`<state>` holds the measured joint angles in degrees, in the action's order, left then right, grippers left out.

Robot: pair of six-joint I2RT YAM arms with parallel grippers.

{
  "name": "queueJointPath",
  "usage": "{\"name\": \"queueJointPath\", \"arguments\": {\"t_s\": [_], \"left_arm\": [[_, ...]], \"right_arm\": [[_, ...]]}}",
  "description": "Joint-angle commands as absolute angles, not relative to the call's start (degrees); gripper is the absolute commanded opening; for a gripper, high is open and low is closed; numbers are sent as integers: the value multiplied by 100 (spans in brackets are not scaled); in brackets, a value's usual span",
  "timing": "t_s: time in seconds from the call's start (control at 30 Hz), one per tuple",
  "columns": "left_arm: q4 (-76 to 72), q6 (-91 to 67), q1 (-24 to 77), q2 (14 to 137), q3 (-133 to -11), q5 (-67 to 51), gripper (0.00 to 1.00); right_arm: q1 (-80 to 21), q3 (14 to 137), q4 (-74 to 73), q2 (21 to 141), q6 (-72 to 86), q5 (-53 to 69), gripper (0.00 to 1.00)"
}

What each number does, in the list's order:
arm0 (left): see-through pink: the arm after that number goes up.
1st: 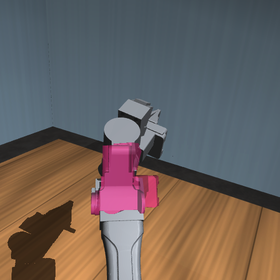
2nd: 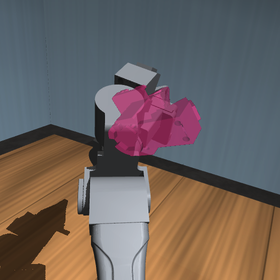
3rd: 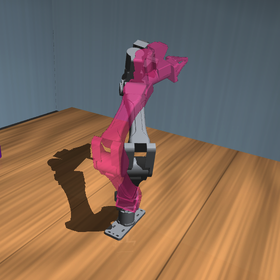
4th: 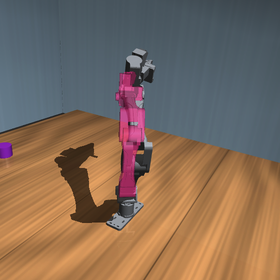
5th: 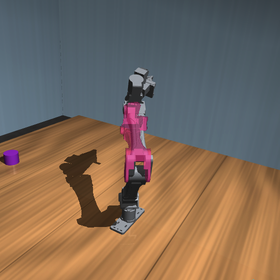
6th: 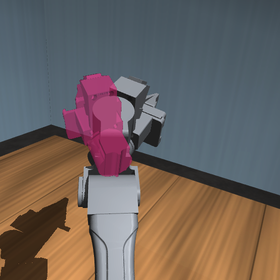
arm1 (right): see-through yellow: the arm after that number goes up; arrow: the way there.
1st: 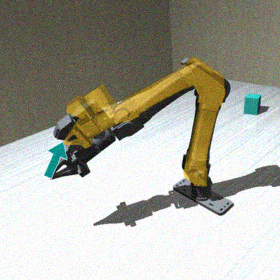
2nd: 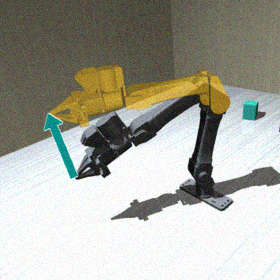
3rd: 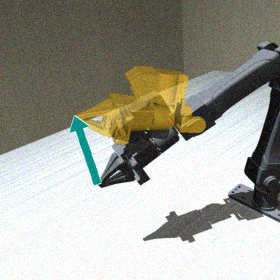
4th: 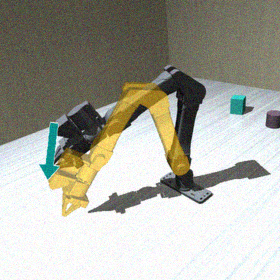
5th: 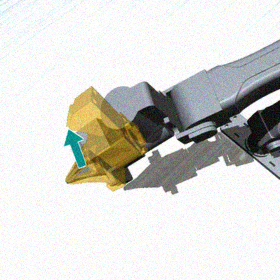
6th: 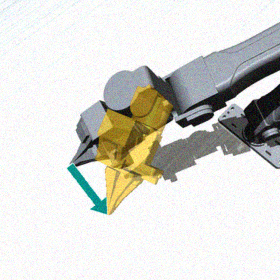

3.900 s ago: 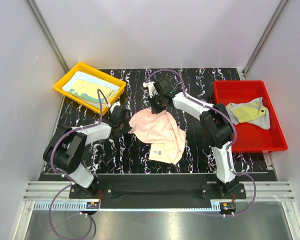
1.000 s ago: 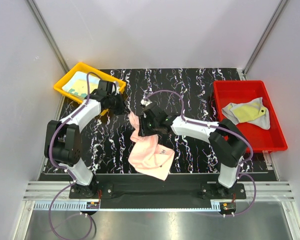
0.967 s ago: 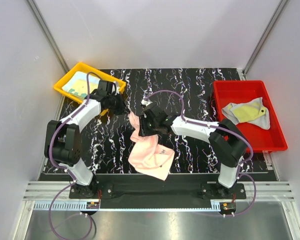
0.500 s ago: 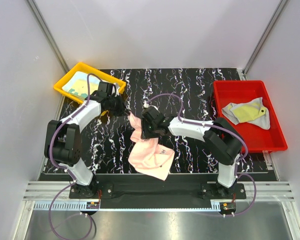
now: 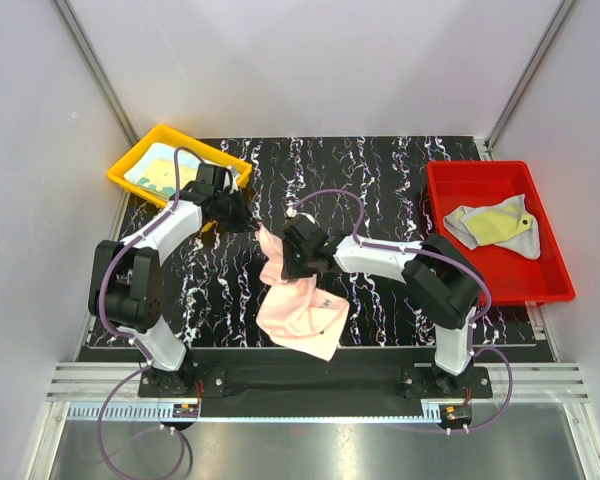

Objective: Fold and stack the towels
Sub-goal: Flatten out the crumpled towel

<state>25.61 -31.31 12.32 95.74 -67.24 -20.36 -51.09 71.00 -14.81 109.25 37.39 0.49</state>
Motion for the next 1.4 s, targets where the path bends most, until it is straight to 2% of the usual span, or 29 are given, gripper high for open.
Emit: {"name": "queueJointPath", "arguments": {"t_s": [0.0, 0.13, 0.27, 0.33, 0.37, 0.47, 0.5, 0.67, 0.83, 0.93, 1.07, 1.2, 1.37], "left_arm": [[2356, -3041, 1204, 9369, -6697, -1960, 0], [2347, -3041, 1195, 9352, -6680, -1934, 0], [2338, -3050, 1195, 9343, -6688, -1934, 0], [2338, -3041, 1195, 9343, -6706, -1934, 0], [2347, -3041, 1195, 9334, -6706, -1934, 0], [2320, -3024, 1195, 9317, -6706, -1934, 0], [2329, -3006, 1204, 9308, -6715, -1916, 0], [2583, -2559, 1213, 8809, -6969, -1767, 0], [3040, -1822, 1476, 7903, -7619, -1556, 0], [3321, -1548, 1854, 7253, -7673, -1529, 0], [3585, -1398, 2503, 6366, -7769, -1259, 0], [3849, -1309, 3661, 5810, -8173, -976, 0], [4297, -1433, 4813, 5774, -9137, -687, 0]], "right_arm": [[-5194, 7093, -1160, 10933, 3823, -53, 31], [-5186, 7137, -1265, 11030, 3999, -88, 31], [-5186, 7198, -1397, 11092, 4192, -114, 36], [-5186, 7181, -1345, 11083, 4219, -114, 35], [-5186, 7163, -1336, 11074, 4210, -123, 32], [-5186, 7119, -1309, 10960, 4105, -254, 11], [-5186, 7145, -1370, 10856, 4052, -324, 1], [-5186, 7679, -2222, 10293, 3140, -720, 0], [-5186, 8393, -4041, 9379, 1718, -1677, 0], [-5185, 8490, -4762, 8668, 1075, -2284, 0], [-5186, 8743, -5666, 7596, 677, -2496, 0], [-5186, 9210, -6108, 6376, 607, -2058, 0], [-5186, 9615, -6108, 5459, 449, -1539, 0]]}}
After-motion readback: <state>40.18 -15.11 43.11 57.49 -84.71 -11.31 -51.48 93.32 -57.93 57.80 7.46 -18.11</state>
